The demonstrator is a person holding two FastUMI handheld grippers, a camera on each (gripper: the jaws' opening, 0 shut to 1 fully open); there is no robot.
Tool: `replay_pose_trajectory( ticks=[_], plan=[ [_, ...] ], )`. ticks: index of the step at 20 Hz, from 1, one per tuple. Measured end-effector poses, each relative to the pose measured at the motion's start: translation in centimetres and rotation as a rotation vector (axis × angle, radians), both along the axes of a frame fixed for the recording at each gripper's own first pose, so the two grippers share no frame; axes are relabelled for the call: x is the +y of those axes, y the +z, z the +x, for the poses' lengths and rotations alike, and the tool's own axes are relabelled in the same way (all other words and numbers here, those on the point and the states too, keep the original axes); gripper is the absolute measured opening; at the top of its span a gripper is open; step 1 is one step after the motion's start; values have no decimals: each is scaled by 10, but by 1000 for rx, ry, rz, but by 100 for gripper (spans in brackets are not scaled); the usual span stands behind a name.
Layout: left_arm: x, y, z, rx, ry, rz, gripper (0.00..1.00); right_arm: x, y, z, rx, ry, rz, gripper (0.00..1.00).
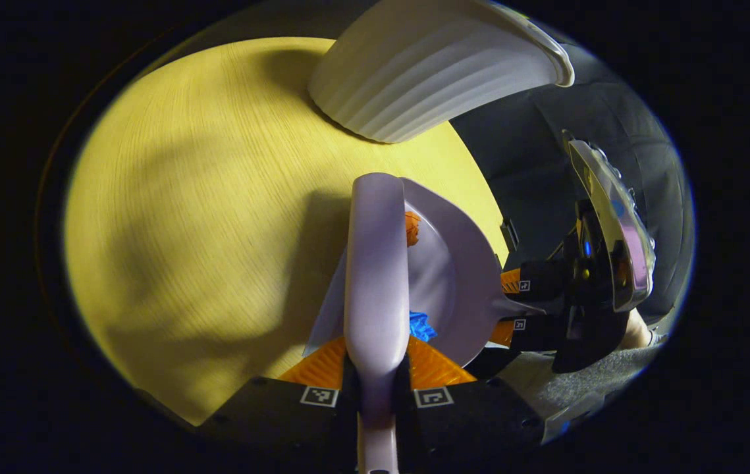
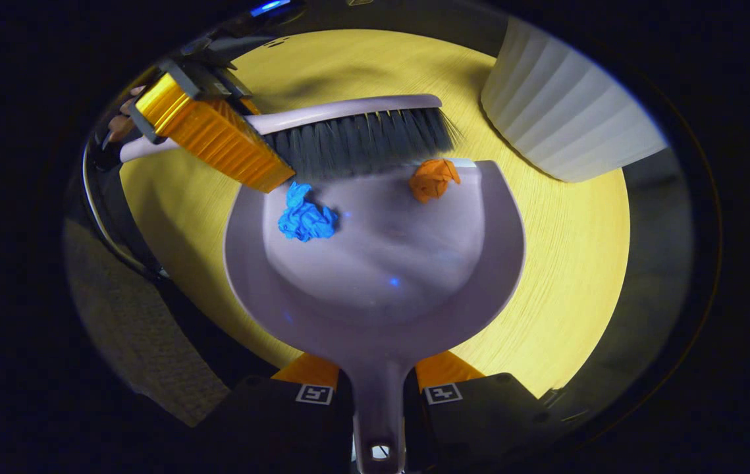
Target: Pick up the small broom and dustpan from the desktop, sweep the trash into the dustpan with the broom, and then empty the trash into the garbage bin.
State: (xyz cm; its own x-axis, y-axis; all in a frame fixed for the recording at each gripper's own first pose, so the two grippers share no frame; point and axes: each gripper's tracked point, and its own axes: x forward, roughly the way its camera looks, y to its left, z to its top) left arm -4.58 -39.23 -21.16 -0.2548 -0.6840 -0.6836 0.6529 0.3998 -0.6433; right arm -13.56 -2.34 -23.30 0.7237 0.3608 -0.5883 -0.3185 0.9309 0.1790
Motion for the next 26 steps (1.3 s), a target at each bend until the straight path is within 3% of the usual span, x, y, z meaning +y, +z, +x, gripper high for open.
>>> replay_pose_trajectory(
  ticks=[5,11,18,22,26],
  plan=[
    [9,30,1,-21,52,-64,28,7,-3,4,-46,-25,62,36],
    [53,43,19,-77,230,-104,28,7,-3,-3,-73,-124,167,35],
    [108,-50,46,-197,387,19,27,-40,25,-71,-30,-272,267,35],
    [125,-69,51,-231,400,54,28,-86,61,-116,-44,-366,288,35],
    [138,-86,48,-254,382,67,28,-126,106,-135,-76,-440,303,35]
  ],
)
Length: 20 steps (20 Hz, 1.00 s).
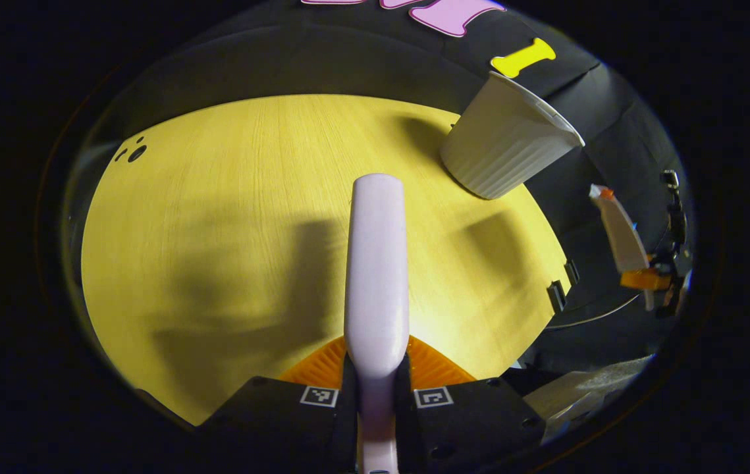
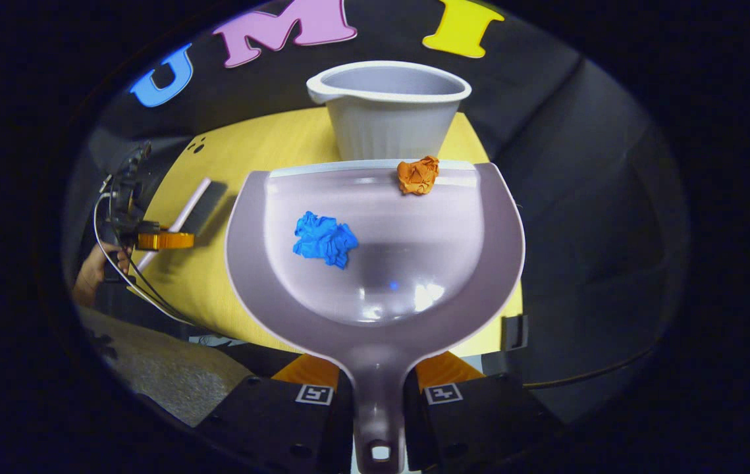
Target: Pick up the small broom and dustpan from the desktop, sweep the trash into the dustpan with the broom, and then empty the trash into the garbage bin.
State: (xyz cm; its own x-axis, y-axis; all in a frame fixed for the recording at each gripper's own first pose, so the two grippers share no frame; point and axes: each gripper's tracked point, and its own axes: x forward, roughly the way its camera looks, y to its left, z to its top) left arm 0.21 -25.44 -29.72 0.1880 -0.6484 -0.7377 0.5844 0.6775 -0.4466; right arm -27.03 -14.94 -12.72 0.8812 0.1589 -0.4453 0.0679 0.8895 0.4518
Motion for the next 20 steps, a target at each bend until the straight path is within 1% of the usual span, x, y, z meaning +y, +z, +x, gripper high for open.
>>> replay_pose_trajectory(
  ticks=[4,5,6,8,9,10,12,15,20],
  plan=[
    [2,-9,-7,-2,-21,4,27,-35,40,0,-16,-62,-30,35],
    [3,-11,-8,-2,-20,5,28,-37,42,2,-25,-76,-35,40],
    [4,-14,-9,2,-17,4,27,-52,56,5,-30,-86,-43,35],
    [13,-19,-13,12,-10,-2,26,-78,73,17,-27,-111,-72,36],
    [19,-21,-13,16,-7,-2,27,-91,81,25,-28,-122,-91,40],
    [24,-23,-13,17,-2,-1,28,-100,86,31,-25,-129,-105,35],
    [29,-27,-12,20,11,1,26,-120,96,43,-17,-147,-136,35],
    [38,-32,-8,3,29,24,28,-150,102,58,28,-171,-231,35],
    [42,-38,-12,25,47,14,28,-189,114,83,119,-164,-477,35]
  ],
)
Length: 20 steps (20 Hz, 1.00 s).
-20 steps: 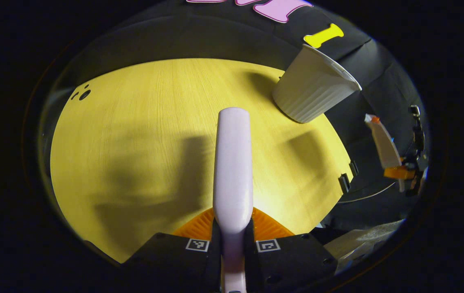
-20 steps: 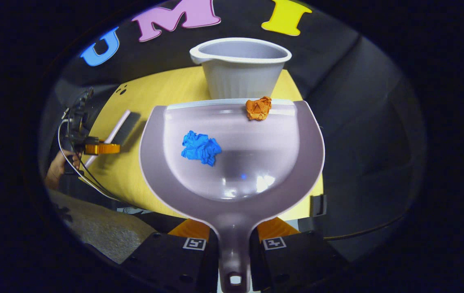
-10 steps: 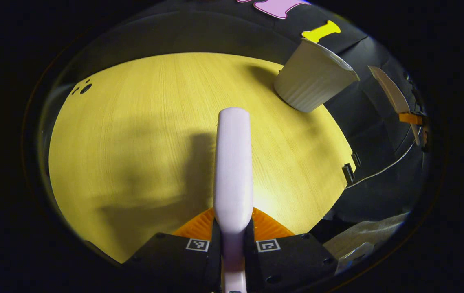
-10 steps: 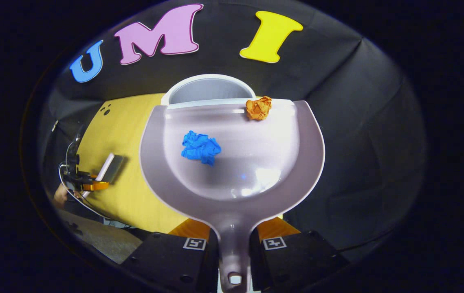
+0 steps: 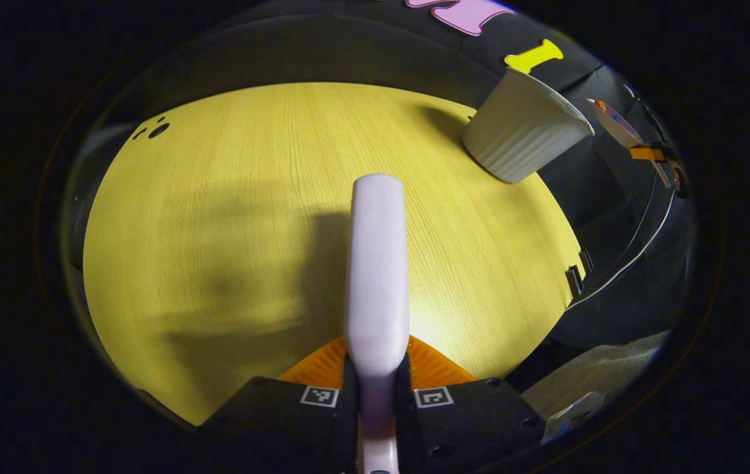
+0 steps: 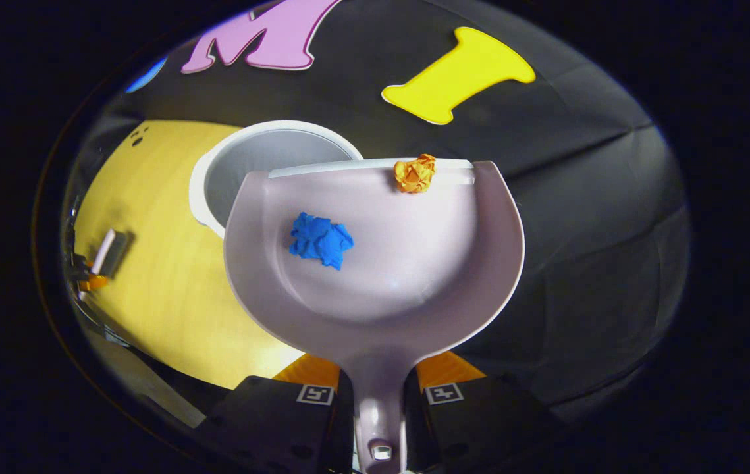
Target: Pick up the small broom and dustpan from the desktop, sweep the trash into the dustpan with the broom, and then empty the trash into the garbage bin.
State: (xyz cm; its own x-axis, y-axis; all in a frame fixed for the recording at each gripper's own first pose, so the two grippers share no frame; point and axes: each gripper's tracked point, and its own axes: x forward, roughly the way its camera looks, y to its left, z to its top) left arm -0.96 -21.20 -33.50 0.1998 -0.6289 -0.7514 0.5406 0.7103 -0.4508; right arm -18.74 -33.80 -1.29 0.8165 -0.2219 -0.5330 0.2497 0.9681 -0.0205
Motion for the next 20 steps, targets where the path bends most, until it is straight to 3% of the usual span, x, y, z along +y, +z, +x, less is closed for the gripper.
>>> replay_pose_trajectory(
  ticks=[3,4,10,11,12,20],
  plan=[
    [-1,-7,-3,1,-9,15,27,-9,5,8,54,12,-82,31],
    [0,-9,-6,3,-10,15,28,-11,6,12,67,16,-99,34],
    [6,-14,-12,21,8,15,27,-23,10,24,181,70,-255,34],
    [7,-15,-12,21,10,19,27,-22,14,27,190,84,-271,30],
    [6,-17,-14,24,11,22,27,-24,17,28,206,98,-293,34],
    [7,-20,-20,40,31,21,27,-32,42,43,341,188,-482,34]
  ],
)
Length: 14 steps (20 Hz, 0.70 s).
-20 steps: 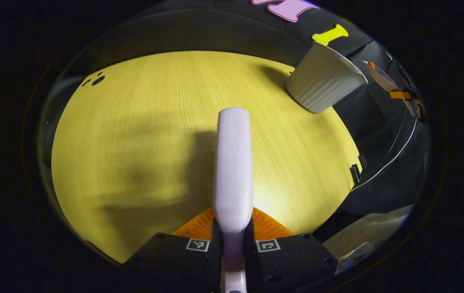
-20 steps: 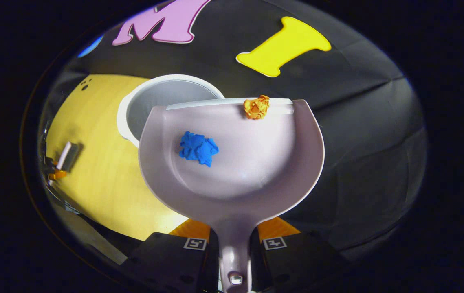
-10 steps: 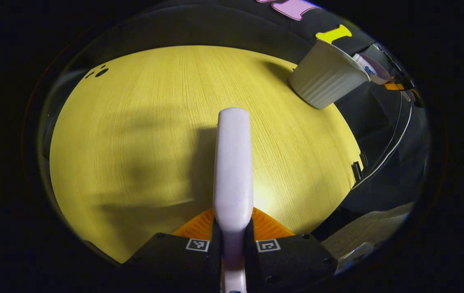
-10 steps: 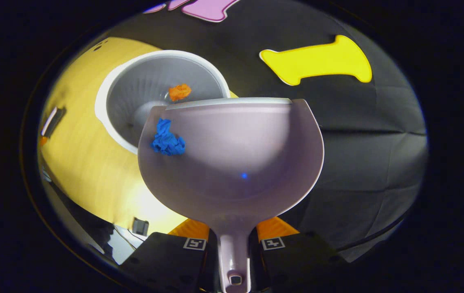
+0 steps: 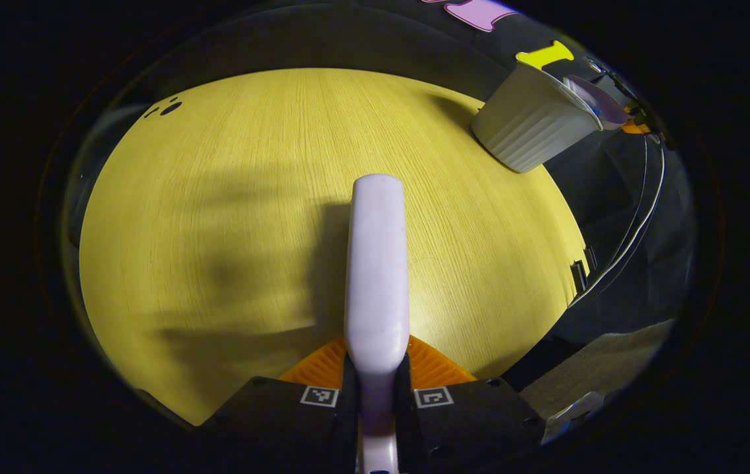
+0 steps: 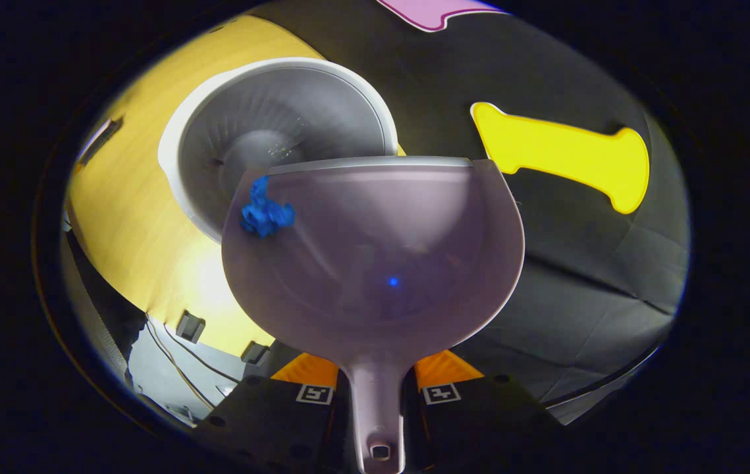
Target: Pick up the small broom and dustpan from the desktop, sweep the trash into the dustpan with the broom, and then empty the trash into the garbage bin.
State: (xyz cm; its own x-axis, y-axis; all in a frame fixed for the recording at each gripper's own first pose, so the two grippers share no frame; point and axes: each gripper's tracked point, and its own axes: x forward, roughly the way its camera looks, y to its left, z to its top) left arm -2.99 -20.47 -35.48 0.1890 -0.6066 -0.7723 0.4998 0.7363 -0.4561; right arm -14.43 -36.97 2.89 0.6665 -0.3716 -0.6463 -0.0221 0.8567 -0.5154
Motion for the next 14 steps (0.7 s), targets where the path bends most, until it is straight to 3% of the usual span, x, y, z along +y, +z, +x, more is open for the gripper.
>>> replay_pose_trajectory(
  ticks=[8,13,14],
  plan=[
    [7,-3,0,-2,24,10,28,4,6,10,-6,22,-31,34],
    [7,-1,4,-16,19,21,28,5,9,5,-65,10,29,38],
    [6,1,5,-19,18,24,28,5,10,4,-85,9,44,34]
  ],
)
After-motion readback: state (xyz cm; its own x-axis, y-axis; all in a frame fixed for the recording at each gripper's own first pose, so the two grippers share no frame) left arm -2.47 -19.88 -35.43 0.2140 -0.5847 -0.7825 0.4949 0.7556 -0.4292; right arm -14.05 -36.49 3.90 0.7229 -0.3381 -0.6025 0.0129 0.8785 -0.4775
